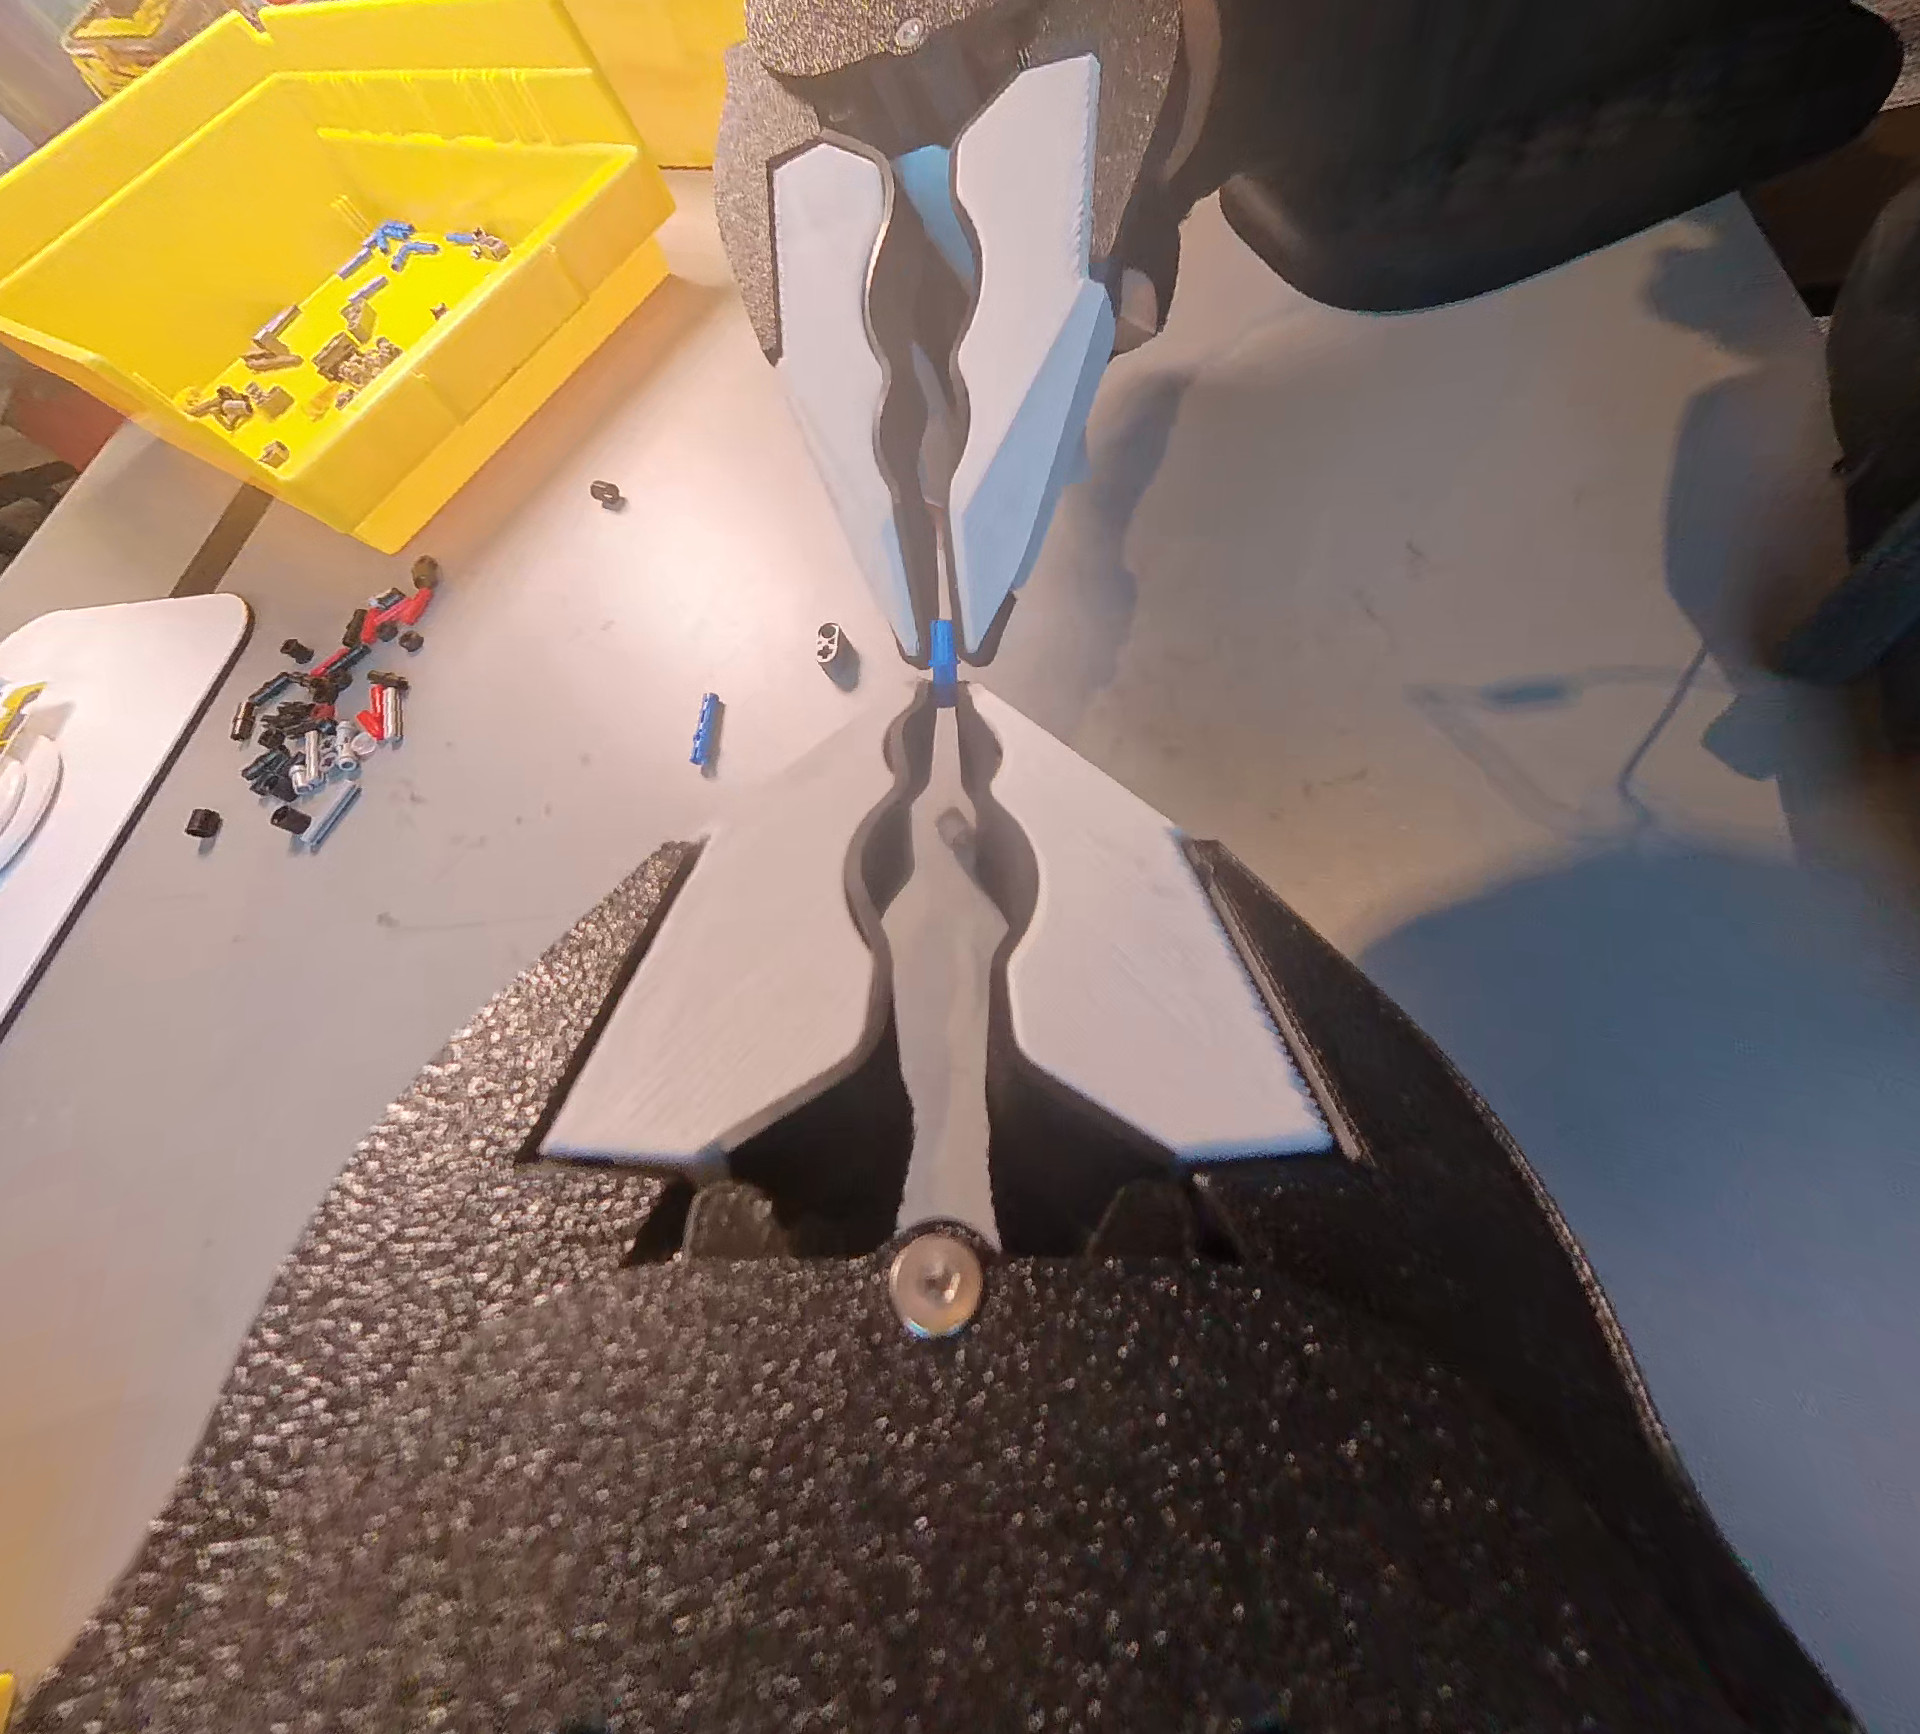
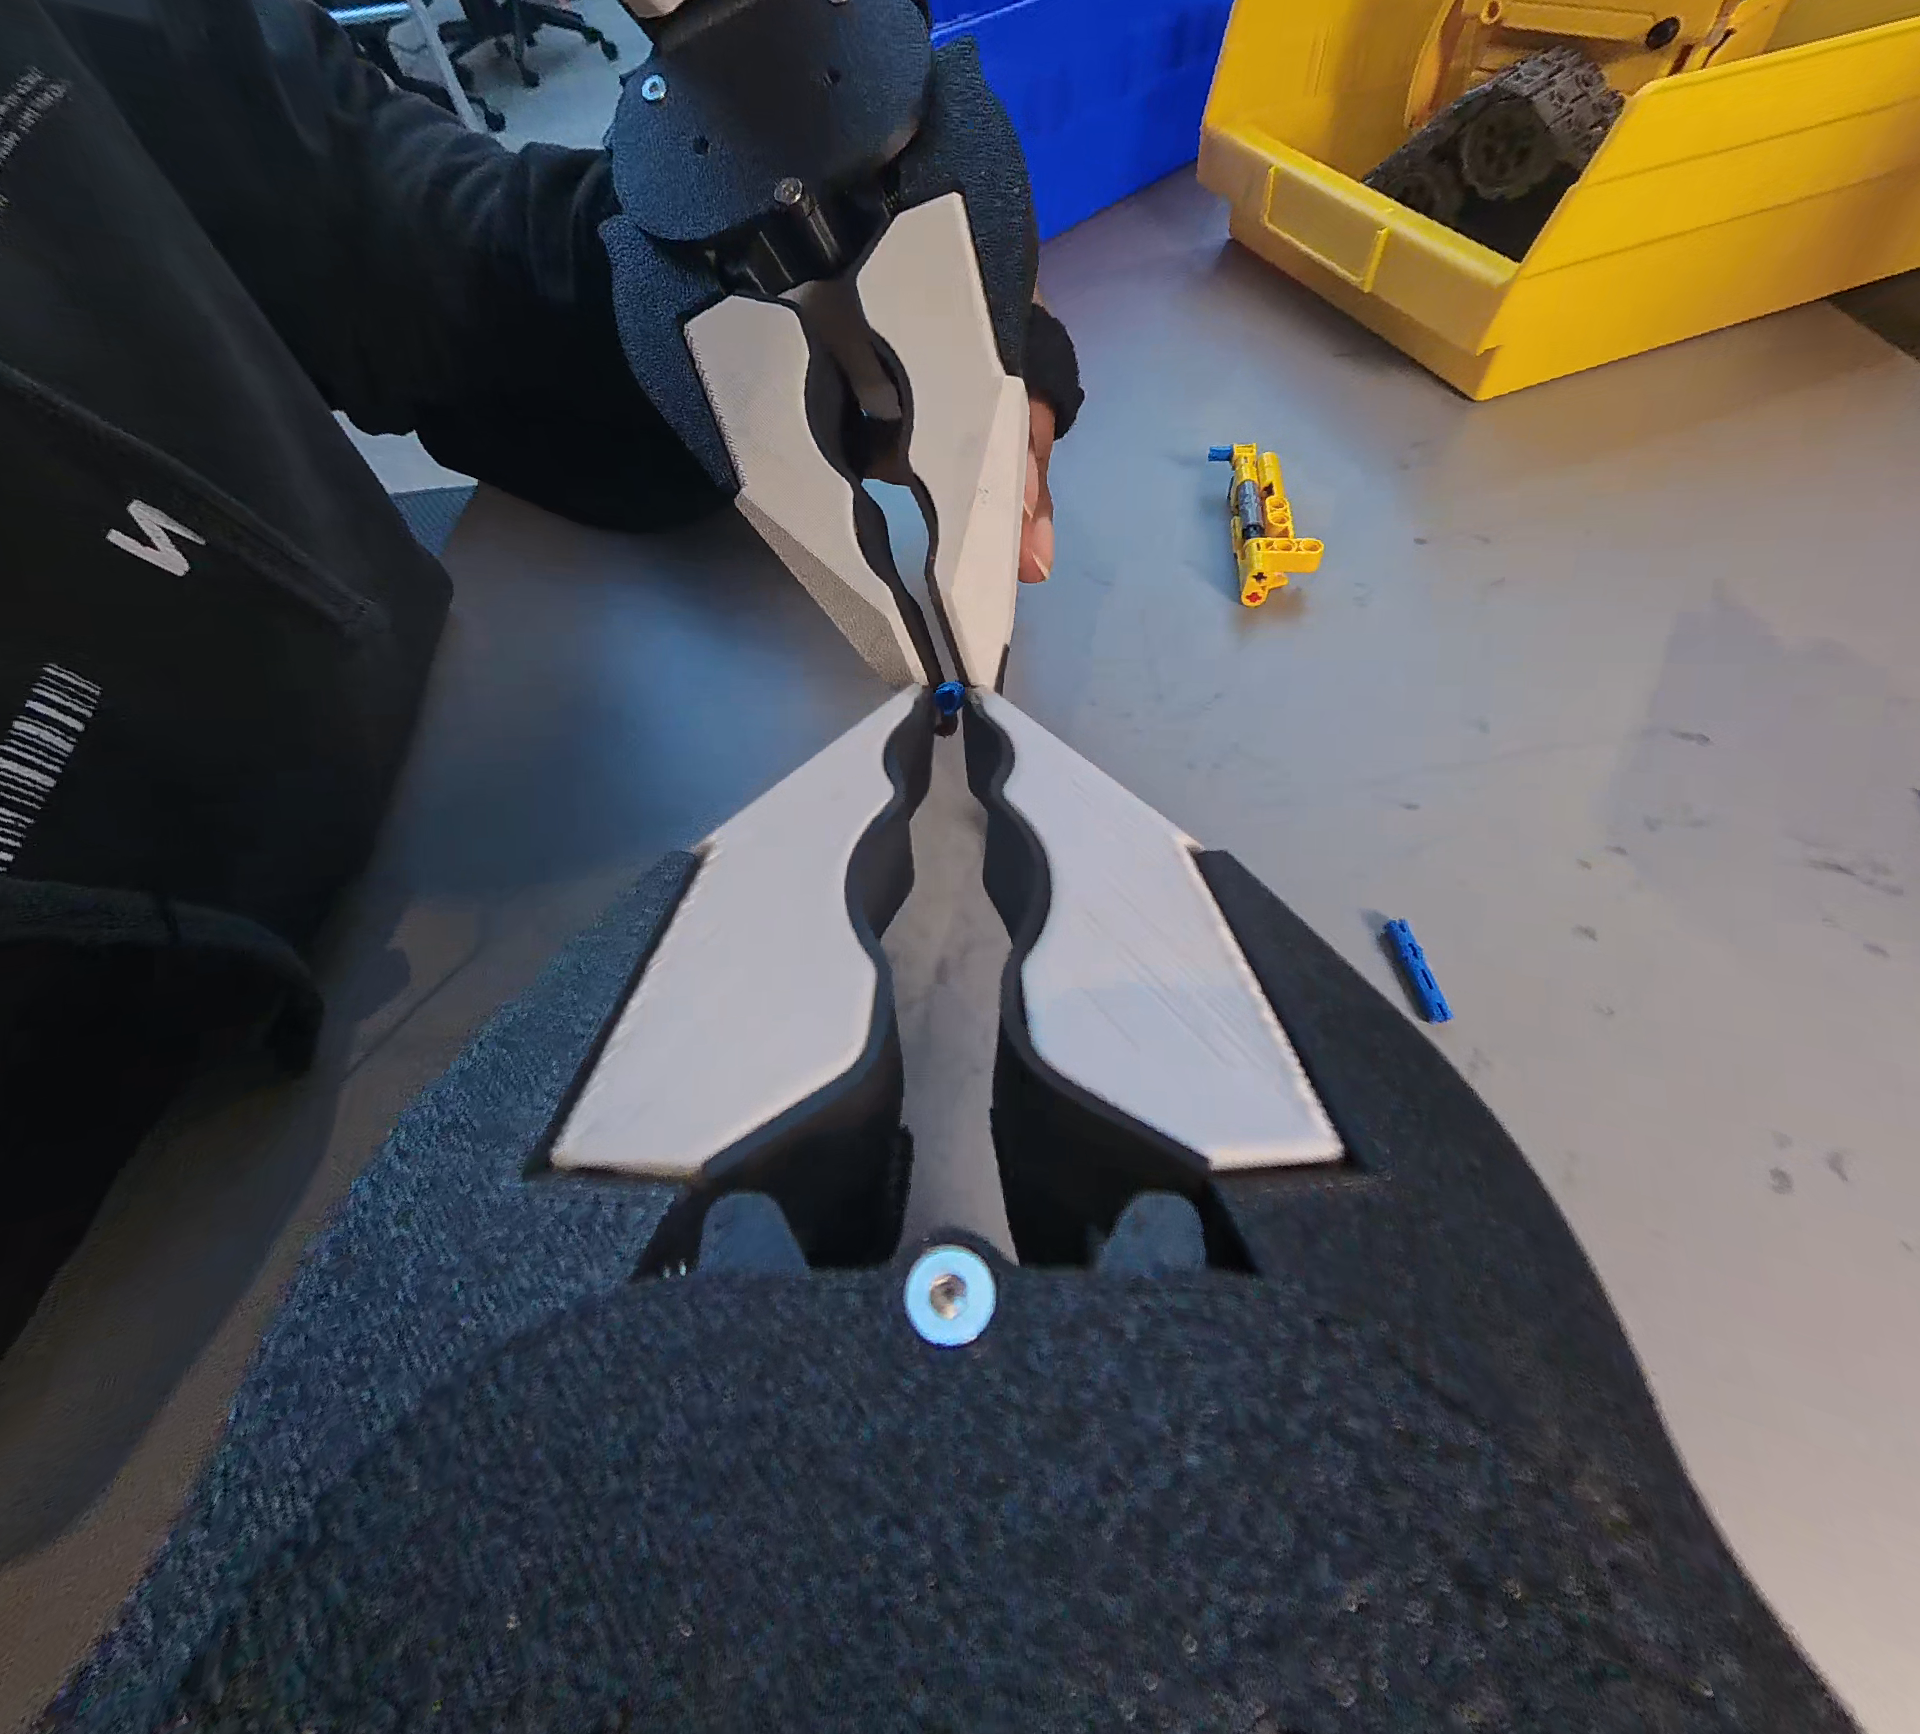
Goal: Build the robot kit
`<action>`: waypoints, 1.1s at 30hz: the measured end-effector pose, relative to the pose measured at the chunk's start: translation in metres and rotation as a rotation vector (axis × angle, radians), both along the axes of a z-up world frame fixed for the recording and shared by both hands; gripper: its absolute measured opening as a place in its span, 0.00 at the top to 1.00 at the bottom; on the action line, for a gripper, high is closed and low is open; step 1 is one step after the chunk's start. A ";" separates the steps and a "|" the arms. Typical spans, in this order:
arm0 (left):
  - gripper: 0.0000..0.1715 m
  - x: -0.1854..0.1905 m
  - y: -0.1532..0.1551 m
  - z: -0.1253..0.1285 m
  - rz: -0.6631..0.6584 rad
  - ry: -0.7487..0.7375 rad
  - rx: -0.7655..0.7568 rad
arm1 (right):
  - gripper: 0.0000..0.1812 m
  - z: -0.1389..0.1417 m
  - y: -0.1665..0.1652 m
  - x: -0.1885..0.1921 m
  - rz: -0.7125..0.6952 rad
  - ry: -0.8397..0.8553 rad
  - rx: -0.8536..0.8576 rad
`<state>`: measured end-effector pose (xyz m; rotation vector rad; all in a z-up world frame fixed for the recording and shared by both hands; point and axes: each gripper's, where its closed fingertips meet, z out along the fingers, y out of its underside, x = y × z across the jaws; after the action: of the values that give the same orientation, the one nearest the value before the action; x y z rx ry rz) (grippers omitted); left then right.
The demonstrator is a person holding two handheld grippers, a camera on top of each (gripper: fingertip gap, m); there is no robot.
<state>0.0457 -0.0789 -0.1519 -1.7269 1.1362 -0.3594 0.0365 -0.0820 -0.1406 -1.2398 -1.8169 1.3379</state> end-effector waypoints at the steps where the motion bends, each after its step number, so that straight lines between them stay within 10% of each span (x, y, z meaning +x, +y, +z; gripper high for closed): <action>1: 0.99 0.000 0.000 0.000 0.000 0.000 -0.001 | 0.97 0.000 0.000 0.000 -0.002 -0.002 0.002; 22: 0.77 -0.020 -0.005 -0.053 0.183 -0.008 -0.464 | 0.98 0.028 0.068 0.008 -0.241 0.161 -0.064; 33: 0.89 -0.010 0.010 -0.060 0.257 0.059 -0.407 | 0.98 0.025 0.062 0.007 -0.226 0.149 -0.035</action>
<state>0.0354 -0.0690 -0.2124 -2.2260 0.9077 -0.4010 0.0435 -0.0203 -0.1161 -1.2857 -1.5086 1.3023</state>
